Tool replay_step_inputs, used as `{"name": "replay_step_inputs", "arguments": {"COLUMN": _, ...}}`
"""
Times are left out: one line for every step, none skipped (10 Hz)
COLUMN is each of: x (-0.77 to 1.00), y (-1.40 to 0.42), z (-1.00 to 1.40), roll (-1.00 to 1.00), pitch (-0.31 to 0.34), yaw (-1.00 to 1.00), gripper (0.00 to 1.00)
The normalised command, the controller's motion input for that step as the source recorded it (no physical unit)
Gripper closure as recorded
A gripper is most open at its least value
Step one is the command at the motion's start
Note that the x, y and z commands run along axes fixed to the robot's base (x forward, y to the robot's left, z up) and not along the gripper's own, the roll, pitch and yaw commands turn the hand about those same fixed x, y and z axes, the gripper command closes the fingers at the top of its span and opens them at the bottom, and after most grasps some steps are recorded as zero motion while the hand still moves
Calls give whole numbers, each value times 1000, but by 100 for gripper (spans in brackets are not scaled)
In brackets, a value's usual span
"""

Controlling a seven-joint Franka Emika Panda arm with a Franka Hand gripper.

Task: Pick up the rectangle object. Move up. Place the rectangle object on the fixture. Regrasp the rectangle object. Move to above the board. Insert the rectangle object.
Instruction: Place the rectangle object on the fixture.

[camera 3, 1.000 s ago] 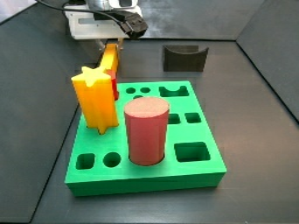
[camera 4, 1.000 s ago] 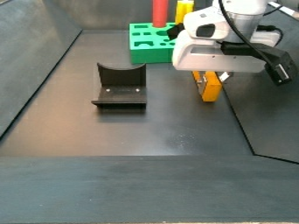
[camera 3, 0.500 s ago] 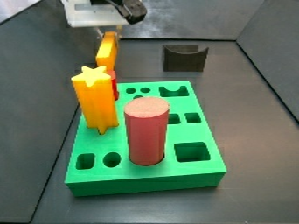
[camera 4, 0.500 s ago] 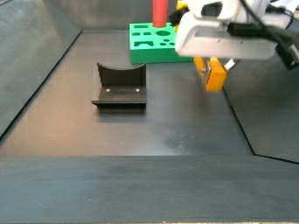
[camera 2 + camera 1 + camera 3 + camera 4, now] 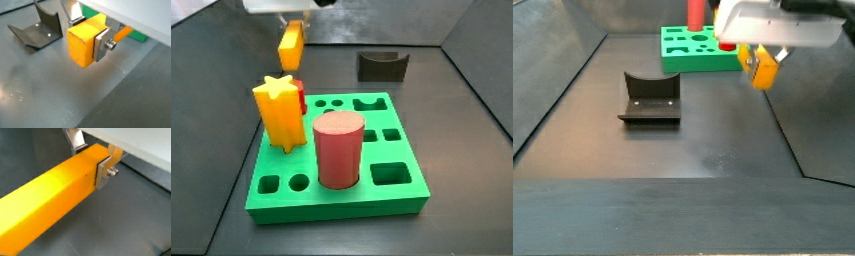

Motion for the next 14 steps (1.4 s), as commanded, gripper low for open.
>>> {"name": "replay_step_inputs", "arguments": {"x": -19, "y": -16, "z": 1000, "roll": -55, "pitch": 10, "yaw": 14, "gripper": 100}}
{"name": "replay_step_inputs", "arguments": {"x": -23, "y": -21, "z": 1000, "roll": -69, "pitch": 13, "yaw": 17, "gripper": 100}}
{"name": "replay_step_inputs", "arguments": {"x": -25, "y": -24, "z": 1000, "roll": -82, "pitch": 15, "yaw": 18, "gripper": 100}}
{"name": "replay_step_inputs", "arguments": {"x": -20, "y": -26, "z": 875, "roll": -95, "pitch": 15, "yaw": 18, "gripper": 100}}
{"name": "replay_step_inputs", "arguments": {"x": -16, "y": -25, "z": 738, "roll": -108, "pitch": 21, "yaw": 18, "gripper": 100}}
{"name": "replay_step_inputs", "arguments": {"x": -8, "y": -17, "z": 552, "roll": -118, "pitch": 29, "yaw": 10, "gripper": 100}}
{"name": "replay_step_inputs", "arguments": {"x": -2, "y": -17, "z": 415, "roll": -128, "pitch": 37, "yaw": 6, "gripper": 100}}
{"name": "replay_step_inputs", "arguments": {"x": 1, "y": -15, "z": 229, "roll": -140, "pitch": 42, "yaw": 0, "gripper": 100}}
{"name": "replay_step_inputs", "arguments": {"x": 1000, "y": -251, "z": -191, "roll": 31, "pitch": -90, "yaw": -91, "gripper": 100}}
{"name": "replay_step_inputs", "arguments": {"x": 1000, "y": -241, "z": -251, "roll": 25, "pitch": -79, "yaw": -83, "gripper": 100}}
{"name": "replay_step_inputs", "arguments": {"x": 1000, "y": -205, "z": -231, "roll": 31, "pitch": -76, "yaw": -41, "gripper": 100}}
{"name": "replay_step_inputs", "arguments": {"x": 1000, "y": -172, "z": -187, "roll": 35, "pitch": -32, "yaw": -13, "gripper": 100}}
{"name": "replay_step_inputs", "arguments": {"x": 1000, "y": -163, "z": -176, "roll": 39, "pitch": -13, "yaw": -2, "gripper": 100}}
{"name": "replay_step_inputs", "arguments": {"x": 1000, "y": -138, "z": -165, "roll": 53, "pitch": -6, "yaw": 12, "gripper": 100}}
